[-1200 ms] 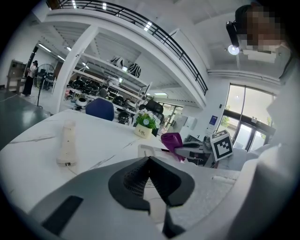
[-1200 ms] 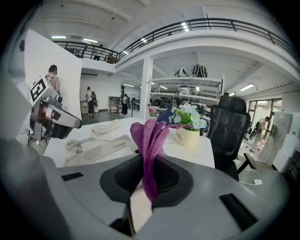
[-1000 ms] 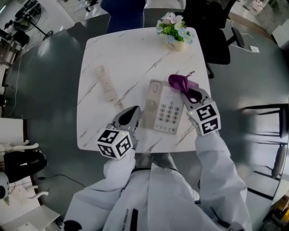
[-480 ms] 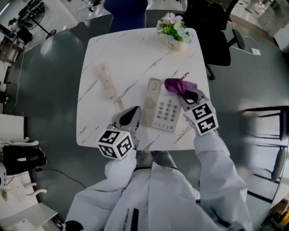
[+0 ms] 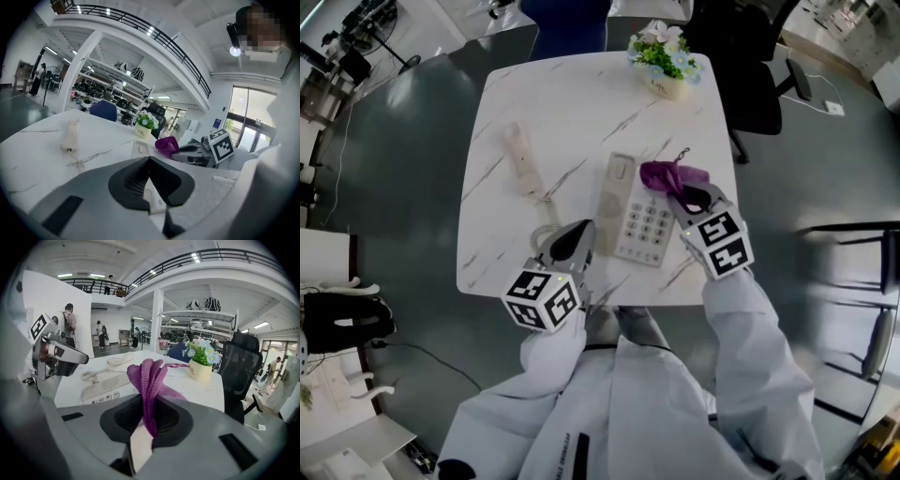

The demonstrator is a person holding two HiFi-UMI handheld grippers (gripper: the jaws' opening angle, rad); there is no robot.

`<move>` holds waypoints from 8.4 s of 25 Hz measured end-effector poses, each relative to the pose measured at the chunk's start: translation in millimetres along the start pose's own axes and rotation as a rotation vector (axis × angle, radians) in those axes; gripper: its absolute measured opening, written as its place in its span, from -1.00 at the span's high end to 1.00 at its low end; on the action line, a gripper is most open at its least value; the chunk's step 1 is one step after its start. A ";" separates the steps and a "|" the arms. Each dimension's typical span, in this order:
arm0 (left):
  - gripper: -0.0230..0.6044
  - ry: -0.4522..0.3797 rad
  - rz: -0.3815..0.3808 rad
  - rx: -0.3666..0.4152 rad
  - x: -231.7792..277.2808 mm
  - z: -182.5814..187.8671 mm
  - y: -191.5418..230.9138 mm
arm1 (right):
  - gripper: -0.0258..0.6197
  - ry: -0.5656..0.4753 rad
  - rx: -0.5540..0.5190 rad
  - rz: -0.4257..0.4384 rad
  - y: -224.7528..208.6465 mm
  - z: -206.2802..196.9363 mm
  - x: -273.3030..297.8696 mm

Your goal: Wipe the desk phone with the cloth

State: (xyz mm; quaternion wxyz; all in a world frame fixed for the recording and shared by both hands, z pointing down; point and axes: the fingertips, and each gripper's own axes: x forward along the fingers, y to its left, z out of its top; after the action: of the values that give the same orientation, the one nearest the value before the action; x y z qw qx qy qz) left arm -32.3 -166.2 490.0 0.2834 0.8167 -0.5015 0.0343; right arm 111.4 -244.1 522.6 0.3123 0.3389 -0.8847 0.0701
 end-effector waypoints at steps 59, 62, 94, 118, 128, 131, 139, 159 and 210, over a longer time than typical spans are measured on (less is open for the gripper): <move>0.94 0.080 -0.201 -0.002 -52.8 -38.3 -13.7 | 0.80 0.103 0.091 -0.032 103.8 -49.7 -32.2; 0.93 0.084 -0.212 -0.001 -53.6 -39.2 -13.5 | 0.80 0.112 0.099 -0.032 108.5 -52.9 -32.8; 0.94 0.083 -0.301 0.018 -62.8 -27.7 -8.7 | 0.80 0.178 0.200 0.000 161.0 -73.9 -45.1; 0.94 0.012 -0.262 0.043 -58.2 9.1 8.0 | 0.80 -0.168 0.338 -0.120 116.6 8.9 -70.4; 0.93 0.002 -0.233 0.028 -26.5 25.9 9.6 | 0.80 -0.188 0.324 -0.119 68.5 32.5 -55.5; 0.94 0.002 -0.224 0.019 -17.0 27.7 10.8 | 0.80 -0.188 0.303 -0.118 53.1 41.2 -49.2; 0.94 -0.003 -0.180 0.000 0.9 31.4 19.2 | 0.80 -0.181 0.246 -0.114 16.4 56.1 -30.7; 0.94 -0.063 -0.049 -0.034 27.7 51.2 52.2 | 0.80 -0.086 0.010 -0.014 -6.5 79.1 38.4; 0.94 0.062 -0.170 -0.052 18.9 26.4 52.7 | 0.80 0.051 0.108 0.031 50.5 40.6 57.9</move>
State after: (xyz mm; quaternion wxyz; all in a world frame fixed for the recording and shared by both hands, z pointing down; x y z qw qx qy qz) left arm -73.1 -212.1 496.9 0.3218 0.8473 -0.4220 0.0221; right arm 25.1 -251.5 529.5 0.3149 0.3395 -0.8766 0.1310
